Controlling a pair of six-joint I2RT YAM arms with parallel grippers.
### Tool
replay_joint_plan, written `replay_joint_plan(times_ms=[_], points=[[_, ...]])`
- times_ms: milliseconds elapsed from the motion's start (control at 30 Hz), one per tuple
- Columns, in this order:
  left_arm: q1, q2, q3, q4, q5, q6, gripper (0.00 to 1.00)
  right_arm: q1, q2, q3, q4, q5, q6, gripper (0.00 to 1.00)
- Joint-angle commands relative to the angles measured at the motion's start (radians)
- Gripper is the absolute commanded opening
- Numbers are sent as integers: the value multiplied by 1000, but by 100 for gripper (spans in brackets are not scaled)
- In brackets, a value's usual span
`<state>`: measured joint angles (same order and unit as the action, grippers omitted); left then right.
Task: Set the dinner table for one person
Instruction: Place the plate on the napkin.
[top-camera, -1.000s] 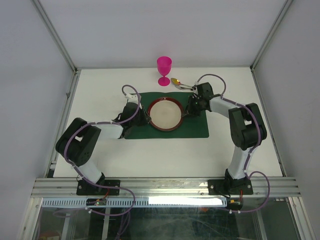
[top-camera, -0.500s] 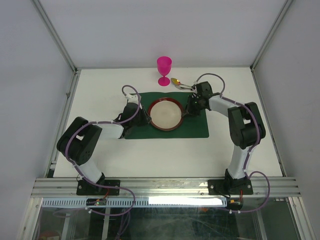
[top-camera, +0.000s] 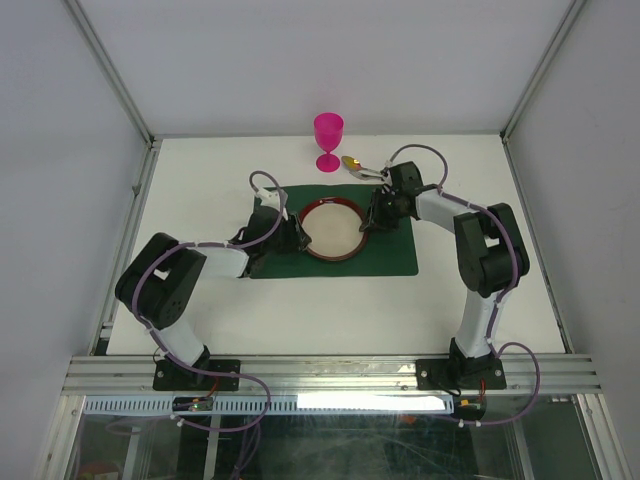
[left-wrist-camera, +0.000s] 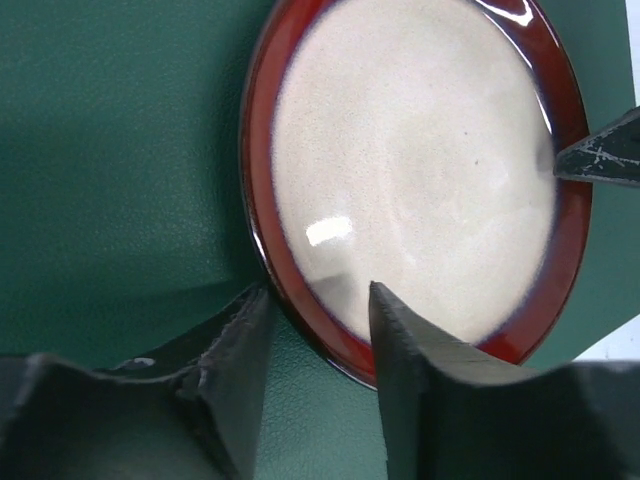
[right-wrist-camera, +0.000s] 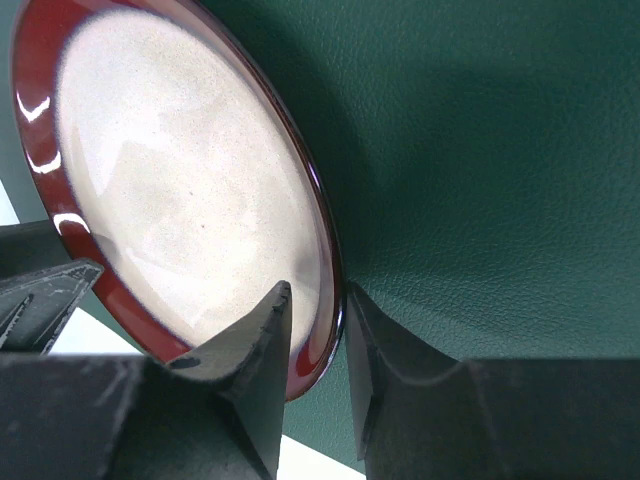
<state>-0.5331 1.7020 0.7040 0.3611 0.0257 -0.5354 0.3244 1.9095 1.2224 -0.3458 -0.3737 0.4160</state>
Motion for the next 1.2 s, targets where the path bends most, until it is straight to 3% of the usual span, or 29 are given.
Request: replay_joint_plan(times_ms=[0,100,200,767,1167], points=[[-13,-24,29,58,32,18,49,15,-15,51,44,-14,-14,30],[-13,-40,32,40,18,21,59,15,-22,48,43,-8,-14,30],[-13,-59,35,22,7,29,63,15,-29,46,36,-2,-15,30],[10,-92,99,-61,-65,86,68,10,-74,103,-113,114,-84,31],[146,-71,196,-128,-48,130,71,-18,-169,142,-146,240,-115,31]])
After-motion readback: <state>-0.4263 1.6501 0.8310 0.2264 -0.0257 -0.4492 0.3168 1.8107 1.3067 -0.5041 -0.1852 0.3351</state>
